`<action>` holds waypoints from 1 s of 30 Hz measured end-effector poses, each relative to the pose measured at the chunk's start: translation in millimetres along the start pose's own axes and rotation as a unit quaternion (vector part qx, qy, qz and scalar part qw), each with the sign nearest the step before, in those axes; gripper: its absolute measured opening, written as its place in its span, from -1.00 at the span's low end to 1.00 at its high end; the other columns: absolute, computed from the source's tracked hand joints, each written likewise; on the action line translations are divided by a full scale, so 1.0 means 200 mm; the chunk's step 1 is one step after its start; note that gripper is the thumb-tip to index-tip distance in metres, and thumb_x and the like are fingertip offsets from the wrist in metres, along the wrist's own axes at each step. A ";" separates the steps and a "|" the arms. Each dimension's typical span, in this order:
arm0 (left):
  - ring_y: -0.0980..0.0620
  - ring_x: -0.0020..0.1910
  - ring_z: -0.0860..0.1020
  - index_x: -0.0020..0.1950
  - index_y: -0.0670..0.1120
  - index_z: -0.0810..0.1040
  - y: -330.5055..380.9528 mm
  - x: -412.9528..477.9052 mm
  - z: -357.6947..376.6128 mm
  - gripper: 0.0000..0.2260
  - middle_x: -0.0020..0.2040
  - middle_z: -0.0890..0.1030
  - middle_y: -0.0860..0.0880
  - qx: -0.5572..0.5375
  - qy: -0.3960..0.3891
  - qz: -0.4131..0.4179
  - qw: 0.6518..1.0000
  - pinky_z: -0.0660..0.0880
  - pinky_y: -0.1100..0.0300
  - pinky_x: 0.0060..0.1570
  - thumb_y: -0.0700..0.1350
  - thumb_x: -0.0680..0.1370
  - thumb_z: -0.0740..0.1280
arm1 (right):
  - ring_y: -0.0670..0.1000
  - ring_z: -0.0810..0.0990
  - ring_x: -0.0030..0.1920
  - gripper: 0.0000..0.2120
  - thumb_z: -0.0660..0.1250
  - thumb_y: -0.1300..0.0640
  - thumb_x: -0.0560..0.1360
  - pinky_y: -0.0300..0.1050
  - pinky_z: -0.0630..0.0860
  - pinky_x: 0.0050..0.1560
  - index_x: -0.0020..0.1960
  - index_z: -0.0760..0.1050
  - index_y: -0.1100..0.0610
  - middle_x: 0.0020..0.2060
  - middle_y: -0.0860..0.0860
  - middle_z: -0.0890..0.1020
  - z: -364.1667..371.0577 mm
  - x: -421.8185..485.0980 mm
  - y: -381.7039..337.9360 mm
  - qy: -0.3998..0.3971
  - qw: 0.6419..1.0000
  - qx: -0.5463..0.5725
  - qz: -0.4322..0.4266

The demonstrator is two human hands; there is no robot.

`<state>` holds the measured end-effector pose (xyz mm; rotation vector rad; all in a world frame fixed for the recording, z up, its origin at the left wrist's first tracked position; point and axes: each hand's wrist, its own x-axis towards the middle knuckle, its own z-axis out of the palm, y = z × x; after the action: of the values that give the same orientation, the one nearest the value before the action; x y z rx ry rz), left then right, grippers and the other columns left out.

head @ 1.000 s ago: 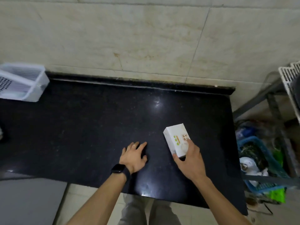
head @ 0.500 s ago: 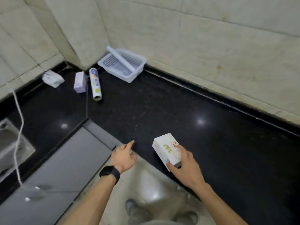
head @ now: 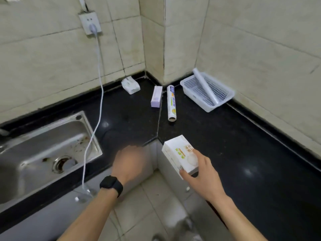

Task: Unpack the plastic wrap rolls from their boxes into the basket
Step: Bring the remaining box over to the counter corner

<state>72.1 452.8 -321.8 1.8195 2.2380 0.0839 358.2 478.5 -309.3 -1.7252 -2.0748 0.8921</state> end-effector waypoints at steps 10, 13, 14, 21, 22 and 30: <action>-0.03 0.43 0.35 0.45 0.10 0.39 -0.21 0.56 -0.14 -0.57 0.42 0.45 0.03 -0.028 0.017 -0.052 0.998 0.28 -0.04 0.42 0.15 0.59 0.17 | 0.02 0.45 0.36 -0.17 0.35 -0.36 0.40 0.05 0.52 0.20 0.55 0.07 -0.19 0.46 -0.07 0.31 0.00 0.81 -0.34 0.005 0.996 0.015 -0.085; -0.02 0.42 0.36 0.44 0.11 0.40 -0.24 0.72 -0.19 -0.58 0.41 0.46 0.03 -0.029 0.019 -0.068 0.997 0.28 0.00 0.41 0.16 0.60 0.16 | 0.03 0.45 0.36 -0.16 0.31 -0.39 0.38 0.05 0.53 0.21 0.54 0.07 -0.19 0.46 -0.06 0.30 -0.02 1.03 -0.40 -0.004 0.995 0.022 -0.094; -0.02 0.42 0.36 0.44 0.11 0.40 -0.25 0.77 -0.22 -0.58 0.41 0.46 0.03 -0.024 0.025 -0.071 0.997 0.28 0.01 0.40 0.16 0.60 0.15 | 0.03 0.44 0.37 -0.16 0.30 -0.40 0.37 0.04 0.52 0.22 0.54 0.06 -0.20 0.47 -0.06 0.30 -0.02 1.10 -0.42 -0.007 0.995 0.024 -0.101; 0.00 0.43 0.34 0.45 0.10 0.40 -0.38 1.12 -0.28 -0.58 0.41 0.45 0.05 -0.030 0.005 -0.096 0.995 0.25 0.03 0.43 0.16 0.61 0.14 | 0.09 0.46 0.36 -0.22 0.29 -0.41 0.40 0.04 0.49 0.20 0.51 0.03 -0.32 0.47 -0.02 0.30 0.06 1.56 -0.54 -0.030 0.995 0.031 -0.087; 0.01 0.44 0.33 0.45 0.11 0.40 -0.40 1.18 -0.27 -0.58 0.41 0.45 0.06 -0.031 -0.004 -0.097 0.995 0.25 0.04 0.42 0.16 0.60 0.14 | 0.10 0.47 0.35 -0.23 0.28 -0.42 0.40 0.03 0.49 0.17 0.50 0.02 -0.35 0.47 -0.03 0.30 0.09 1.61 -0.56 -0.038 0.996 0.030 -0.074; -0.07 0.55 0.13 0.50 0.08 0.31 -0.63 1.65 -0.03 -0.54 0.52 0.30 0.00 -0.042 -0.118 -0.108 0.986 0.08 -0.07 0.51 0.14 0.61 0.15 | 0.15 0.57 0.22 -0.26 0.14 -0.49 0.40 0.06 0.55 0.12 0.50 0.03 -0.33 0.45 0.01 0.35 0.45 2.04 -0.75 -0.080 0.996 -0.047 -0.008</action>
<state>-110.4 746.6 -394.7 1.4506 2.2096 -0.0738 93.8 833.2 -348.6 -1.7314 -2.2631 0.9717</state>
